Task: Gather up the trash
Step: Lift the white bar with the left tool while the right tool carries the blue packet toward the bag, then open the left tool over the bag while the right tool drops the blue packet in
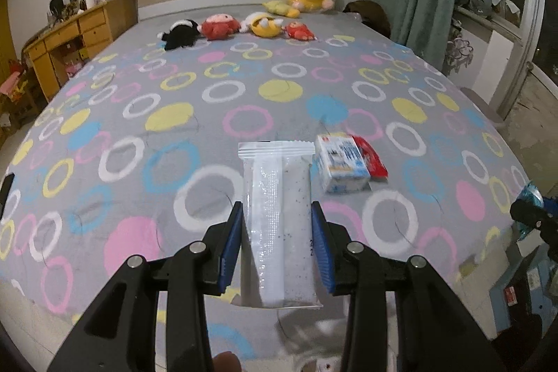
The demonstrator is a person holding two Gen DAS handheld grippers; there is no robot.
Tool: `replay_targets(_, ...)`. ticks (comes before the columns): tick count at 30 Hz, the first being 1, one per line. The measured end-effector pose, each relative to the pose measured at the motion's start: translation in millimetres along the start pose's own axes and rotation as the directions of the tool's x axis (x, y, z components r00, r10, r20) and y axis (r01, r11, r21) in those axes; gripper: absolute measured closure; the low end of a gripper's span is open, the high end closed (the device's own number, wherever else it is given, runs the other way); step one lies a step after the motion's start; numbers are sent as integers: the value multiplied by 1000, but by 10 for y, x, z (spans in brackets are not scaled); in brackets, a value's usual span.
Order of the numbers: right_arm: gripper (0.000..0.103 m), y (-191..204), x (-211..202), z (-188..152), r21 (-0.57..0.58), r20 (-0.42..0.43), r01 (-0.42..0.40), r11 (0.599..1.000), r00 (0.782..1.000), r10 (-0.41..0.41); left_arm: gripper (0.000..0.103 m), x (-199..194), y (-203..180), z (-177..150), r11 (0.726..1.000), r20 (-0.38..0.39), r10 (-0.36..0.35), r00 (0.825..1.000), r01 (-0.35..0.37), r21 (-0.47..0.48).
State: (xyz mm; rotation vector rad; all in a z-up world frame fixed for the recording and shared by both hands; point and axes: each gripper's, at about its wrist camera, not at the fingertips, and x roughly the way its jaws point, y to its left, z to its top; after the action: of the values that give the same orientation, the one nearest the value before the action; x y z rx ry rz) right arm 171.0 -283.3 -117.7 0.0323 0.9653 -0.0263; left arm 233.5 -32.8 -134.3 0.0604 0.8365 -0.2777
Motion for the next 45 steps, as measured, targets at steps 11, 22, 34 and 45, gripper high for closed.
replay_targets(11, 76, 171, -352, -542, 3, 0, 3, 1000, 1000, -3, 66, -268, -183, -461, 999, -14, -43, 999, 44, 26)
replay_targets(22, 76, 310, -553, -927, -22, 10, 16, 1000, 1000, -16, 66, -356, -303, -883, 997, -49, -53, 997, 56, 59)
replay_targets(34, 76, 357, -300, -1516, -44, -76, 22, 999, 997, -25, 66, -235, -637, -1461, 977, -175, -91, 980, 122, 175)
replay_targets(45, 76, 242, 563, -2258, 21, -279, -27, 999, 960, 31, 65, 187, -1190, -2202, 904, -369, -121, 921, 256, 343)
